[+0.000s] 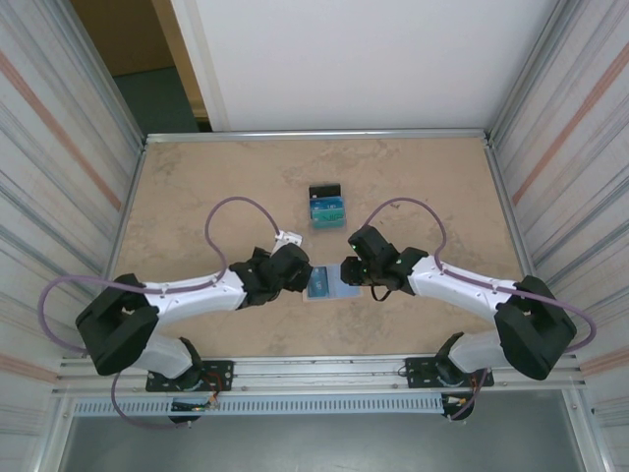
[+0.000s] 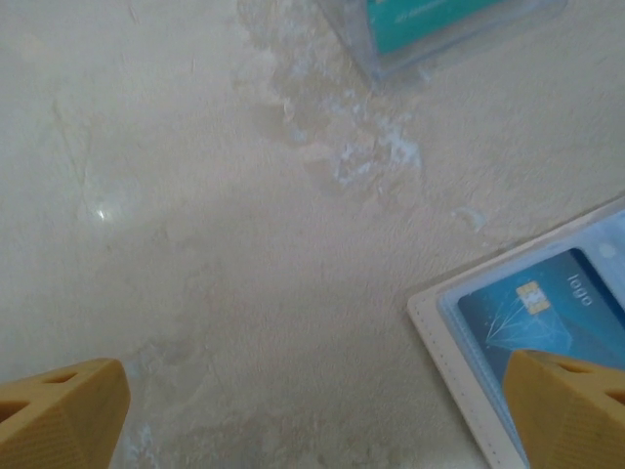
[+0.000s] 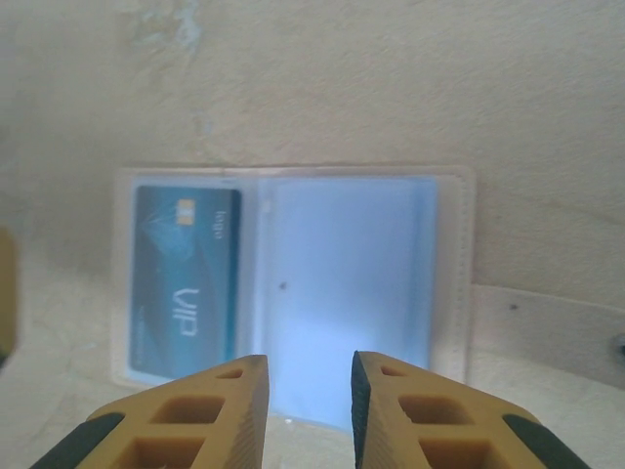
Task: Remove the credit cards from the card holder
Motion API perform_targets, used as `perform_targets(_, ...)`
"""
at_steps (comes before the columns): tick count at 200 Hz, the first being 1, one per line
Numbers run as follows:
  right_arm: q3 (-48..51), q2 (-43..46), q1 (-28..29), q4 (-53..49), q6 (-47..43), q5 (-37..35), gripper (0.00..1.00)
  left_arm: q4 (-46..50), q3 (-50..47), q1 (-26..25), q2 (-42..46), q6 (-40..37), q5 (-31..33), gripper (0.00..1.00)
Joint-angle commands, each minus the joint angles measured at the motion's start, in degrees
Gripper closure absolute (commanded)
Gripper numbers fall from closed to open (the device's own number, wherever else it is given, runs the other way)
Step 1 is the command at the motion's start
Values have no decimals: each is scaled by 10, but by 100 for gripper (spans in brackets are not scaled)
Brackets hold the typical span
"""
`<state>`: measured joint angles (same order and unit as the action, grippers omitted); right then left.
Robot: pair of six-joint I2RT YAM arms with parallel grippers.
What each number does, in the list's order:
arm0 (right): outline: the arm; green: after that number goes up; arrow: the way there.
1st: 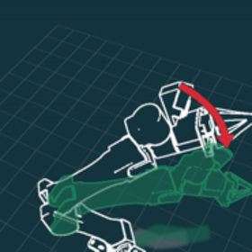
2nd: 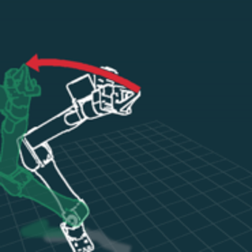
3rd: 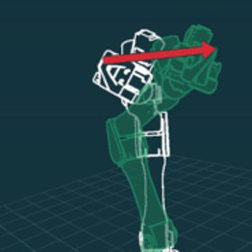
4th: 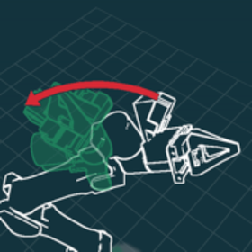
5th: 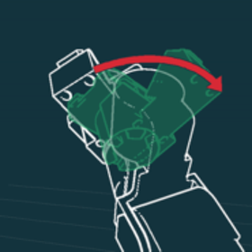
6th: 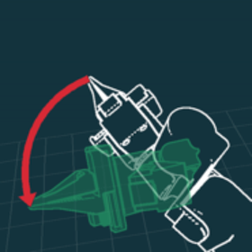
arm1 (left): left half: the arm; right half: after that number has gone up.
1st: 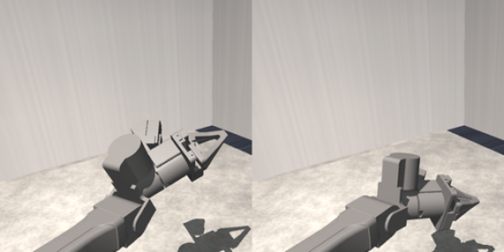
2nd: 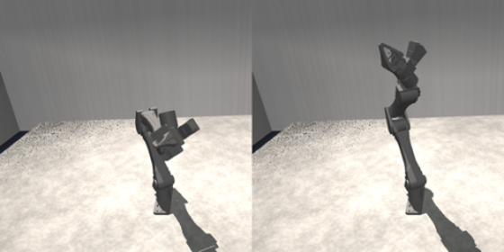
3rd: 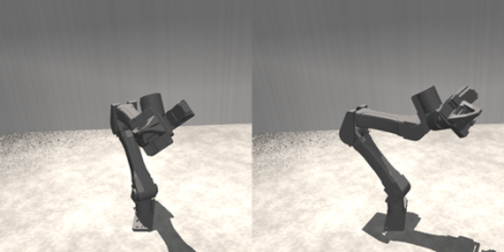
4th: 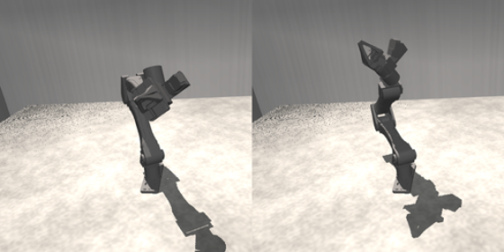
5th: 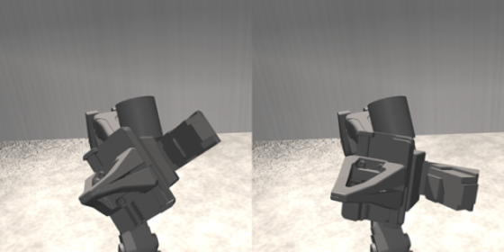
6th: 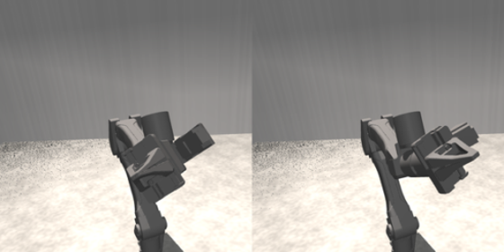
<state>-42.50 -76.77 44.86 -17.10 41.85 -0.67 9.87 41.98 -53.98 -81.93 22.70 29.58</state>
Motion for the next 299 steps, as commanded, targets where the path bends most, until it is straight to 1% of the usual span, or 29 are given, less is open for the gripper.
perform_targets(1, -6, 1, -4, 28, 20, 45, 71, 30, 26, 0, -19, 40, -7, 1)
perform_targets(68, -9, -49, -19, 75, 29, 109, 73, 43, 42, 15, -67, 52, -49, 1)
perform_targets(106, -12, -74, -34, 100, 36, 143, 73, 54, 51, 18, -86, 43, -62, 1)
perform_targets(161, -22, -120, -39, 116, 51, 172, 74, 82, 56, 18, -105, 42, -59, 1)
perform_targets(213, -2, -141, -57, 177, 69, 231, 79, 79, 44, 17, -100, 35, -58, 1)
perform_targets(248, -2, -164, -62, 194, 72, 250, 81, 70, 41, 17, -102, 29, -61, 1)
perform_targets(299, 2, -192, -68, 210, 83, 265, 83, 69, 42, 16, -104, 26, -61, 1)
